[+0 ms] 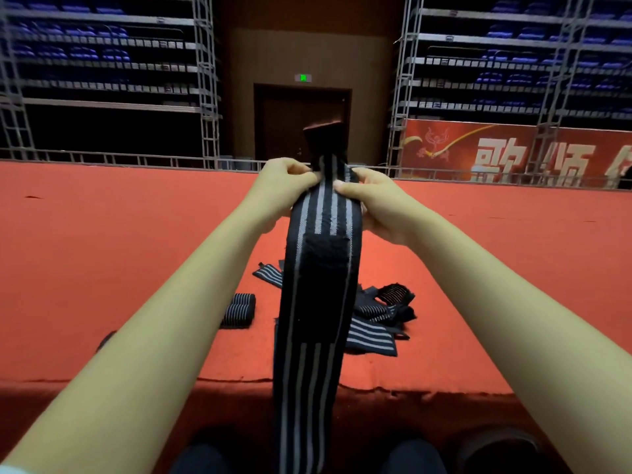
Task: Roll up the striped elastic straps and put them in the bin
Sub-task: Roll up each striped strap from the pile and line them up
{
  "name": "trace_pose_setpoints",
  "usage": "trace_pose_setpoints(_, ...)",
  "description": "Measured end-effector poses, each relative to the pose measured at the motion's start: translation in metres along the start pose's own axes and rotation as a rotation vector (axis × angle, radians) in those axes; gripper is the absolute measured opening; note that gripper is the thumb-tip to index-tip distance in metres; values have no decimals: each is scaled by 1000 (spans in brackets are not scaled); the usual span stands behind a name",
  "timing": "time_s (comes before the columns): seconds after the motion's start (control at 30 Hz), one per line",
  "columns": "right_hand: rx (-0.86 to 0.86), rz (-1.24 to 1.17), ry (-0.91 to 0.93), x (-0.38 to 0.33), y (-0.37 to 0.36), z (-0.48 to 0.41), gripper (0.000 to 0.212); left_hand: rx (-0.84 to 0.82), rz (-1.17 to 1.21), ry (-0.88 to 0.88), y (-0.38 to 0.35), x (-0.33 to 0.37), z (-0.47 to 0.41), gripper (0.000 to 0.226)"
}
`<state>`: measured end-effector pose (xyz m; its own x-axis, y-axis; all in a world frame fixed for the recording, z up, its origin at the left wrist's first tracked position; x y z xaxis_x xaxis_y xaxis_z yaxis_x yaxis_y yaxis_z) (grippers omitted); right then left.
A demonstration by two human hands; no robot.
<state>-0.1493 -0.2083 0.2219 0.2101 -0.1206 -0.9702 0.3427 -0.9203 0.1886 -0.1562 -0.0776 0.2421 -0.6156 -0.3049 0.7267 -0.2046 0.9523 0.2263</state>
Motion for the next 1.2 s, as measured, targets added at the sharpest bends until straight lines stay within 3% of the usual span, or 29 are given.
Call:
trace_pose_setpoints(0.2,10,0,-224,117,-28,-15,23,-62,-73,245,-9,-111,63,29)
trace_pose_setpoints(0.43,-19,28,-493,278,-65,-16,11,-80,-61,551,-26,-262,152,17)
trace_pose_setpoints(0.53,23,123,-491,313,-67,-24,34,-141,-123,611,-34,-302,172,22)
trace_pose_setpoints(0.7,43,340,-417,322,-64,-50,36,-170,-179,632,-38,-334,173,28)
trace_pose_setpoints(0.9,41,220,-503,339,-59,-87,40,-182,-301,589,-32,-355,129,24)
trace_pose_setpoints(1.03,162,269,-491,345,-47,-101,27,-108,-368,568,-34,-360,109,22)
trace_pose_setpoints(1.2,295,479,-315,348,-40,-116,32,37,-364,469,-36,-370,119,23)
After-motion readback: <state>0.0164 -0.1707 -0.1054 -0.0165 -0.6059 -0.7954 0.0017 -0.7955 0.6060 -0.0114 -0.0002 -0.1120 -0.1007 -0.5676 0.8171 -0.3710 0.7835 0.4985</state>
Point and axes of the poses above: each hand's wrist, its own z-axis away from the middle knuckle, its own y-axis out of the back of the hand, x = y × z, the point moved 9 cm from there along -z, towards the middle knuckle, and after that the axes turned 11 degrees about -y, right-handed, at the moved point
